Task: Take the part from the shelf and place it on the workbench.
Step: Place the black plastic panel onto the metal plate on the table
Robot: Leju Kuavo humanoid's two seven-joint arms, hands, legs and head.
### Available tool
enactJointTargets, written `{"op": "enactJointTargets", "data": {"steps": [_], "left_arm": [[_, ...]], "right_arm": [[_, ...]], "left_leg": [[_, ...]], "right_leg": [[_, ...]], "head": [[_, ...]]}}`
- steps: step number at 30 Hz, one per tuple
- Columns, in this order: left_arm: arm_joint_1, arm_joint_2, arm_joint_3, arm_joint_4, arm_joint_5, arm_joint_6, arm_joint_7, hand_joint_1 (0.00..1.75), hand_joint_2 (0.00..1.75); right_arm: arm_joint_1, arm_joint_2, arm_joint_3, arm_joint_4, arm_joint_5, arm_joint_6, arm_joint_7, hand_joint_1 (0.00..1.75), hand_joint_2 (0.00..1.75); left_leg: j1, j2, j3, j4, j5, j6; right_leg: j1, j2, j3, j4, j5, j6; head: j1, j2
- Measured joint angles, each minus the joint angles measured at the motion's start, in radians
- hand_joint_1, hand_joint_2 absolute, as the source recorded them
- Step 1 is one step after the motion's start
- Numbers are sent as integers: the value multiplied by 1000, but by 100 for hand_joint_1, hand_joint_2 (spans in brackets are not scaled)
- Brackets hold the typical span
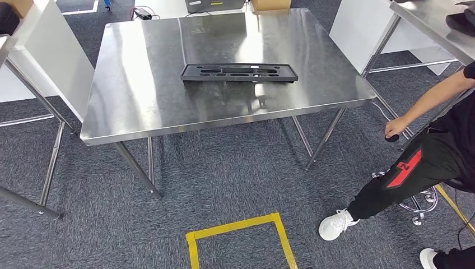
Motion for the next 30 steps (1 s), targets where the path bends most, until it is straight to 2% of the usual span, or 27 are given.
{"op": "enactJointTargets", "data": {"steps": [1,2,3,4,5,6,7,8,11,13,14,15,17,18,19,20,21,23,24,25,27,28,30], "left_arm": [[0,0,0,0,-1,-2,0,0,0],[0,0,0,0,-3,-4,-1,0,0],[0,-1,0,0,-5,-7,-1,0,0],[1,-2,0,0,-6,-9,-1,0,0],[1,-3,0,0,-8,-12,-1,0,0],[0,-3,0,0,-8,-14,-1,0,0],[0,-2,0,0,-8,-16,-1,0,0],[-1,0,0,0,-9,-17,0,0,0],[-4,1,-1,-1,-17,-17,2,0,0],[-5,1,-2,0,-24,-19,4,0,0],[-5,1,-2,0,-27,-21,4,0,0],[-4,2,-2,0,-29,-22,5,0,0],[-4,3,-2,0,-31,-24,5,0,0],[-3,4,-2,0,-31,-25,5,0,0],[-3,5,-3,0,-33,-26,6,0,0],[-2,6,-3,0,-36,-28,6,0,0],[-2,6,-4,0,-39,-30,7,0,0],[-1,9,-6,0,-44,-36,10,0,0],[0,11,-6,0,-47,-38,11,0,0],[1,12,-6,0,-48,-40,12,0,0],[1,12,-8,1,-52,-43,13,0,0],[2,11,-9,1,-54,-47,14,0,0],[4,11,-12,1,-59,-57,12,0,0]], "right_arm": [[3,-2,-3,6,-1,12,21,0,0],[7,-3,-6,12,-2,22,42,0,0],[11,-3,-9,17,-2,31,60,0,0],[14,-3,-10,20,-2,36,74,0,0],[15,-3,-12,23,-2,39,83,0,0],[14,-3,-13,25,-2,41,88,0,0],[13,-1,-14,26,-2,43,93,0,0],[11,1,-15,26,-3,46,99,0,0],[13,5,-18,28,-10,58,120,0,0],[16,10,-21,31,-17,62,128,0,0],[16,12,-23,31,-19,62,129,0,0],[15,15,-25,32,-20,63,130,0,0],[15,20,-28,32,-17,63,129,0,0],[15,23,-30,33,-15,64,129,0,0],[16,25,-31,33,-11,64,129,0,0],[17,27,-31,34,-7,64,129,0,0],[18,28,-31,35,-3,64,130,0,0],[15,33,-31,35,1,64,131,0,0],[13,35,-31,35,2,64,131,0,0],[12,37,-31,35,1,64,131,0,0],[12,38,-31,35,-1,65,130,0,0],[13,38,-32,35,-2,65,130,0,0],[13,39,-32,36,-3,66,131,0,0]], "left_leg": [[0,3,-7,0,4,0],[0,7,-13,1,8,-2],[0,13,-18,1,12,-4],[1,19,-21,2,14,-7],[3,27,-24,4,16,-11],[3,36,-25,7,17,-16],[2,45,-26,10,18,-22],[0,52,-26,13,18,-28],[0,68,-24,15,20,-43],[7,56,-29,30,4,-54],[9,41,-42,62,-24,-58],[10,22,-64,117,-64,-61],[9,1,-120,260,-142,-59],[9,-2,-137,308,-158,-56],[8,-3,-135,316,-153,-52],[8,-7,-113,282,-129,-46],[7,-18,-74,215,-94,-38],[7,-66,-2,80,-44,-22],[5,-83,17,43,-35,-17],[3,-90,22,30,-36,-15],[2,-67,22,20,-29,-14],[3,-54,24,12,-25,-12],[5,-25,25,-1,-17,-8]], "right_leg": [[-2,1,-25,66,-29,1],[-4,1,-38,109,-45,6],[-7,1,-31,114,-46,15],[-11,-2,-2,74,-31,27],[-15,-10,45,-2,-7,40],[-18,-24,91,-78,13,49],[-17,-34,124,-141,30,52],[-15,-40,140,-175,39,48],[-9,-24,130,-177,46,22],[-14,-13,128,-174,52,6],[-15,-6,127,-174,57,-3],[-15,0,125,-174,62,-10],[-9,15,115,-173,69,-20],[-6,25,112,-172,71,-21],[-3,35,111,-172,72,-22],[0,46,111,-172,73,-21],[2,58,113,-172,74,-20],[6,81,111,-170,77,-15],[5,91,107,-169,79,-11],[3,102,102,-169,83,-5],[2,119,89,-168,88,7],[3,107,79,-158,83,10],[6,55,39,-87,42,9]], "head": [[1,0],[1,0],[1,0],[1,0],[1,0],[1,0],[2,0],[1,0],[-1,0],[-2,0],[-3,0],[-3,0],[-4,0],[-4,0],[-4,0],[-4,0],[-4,0],[-3,0],[-3,0],[-2,0],[-3,0],[-2,0],[1,0]]}}
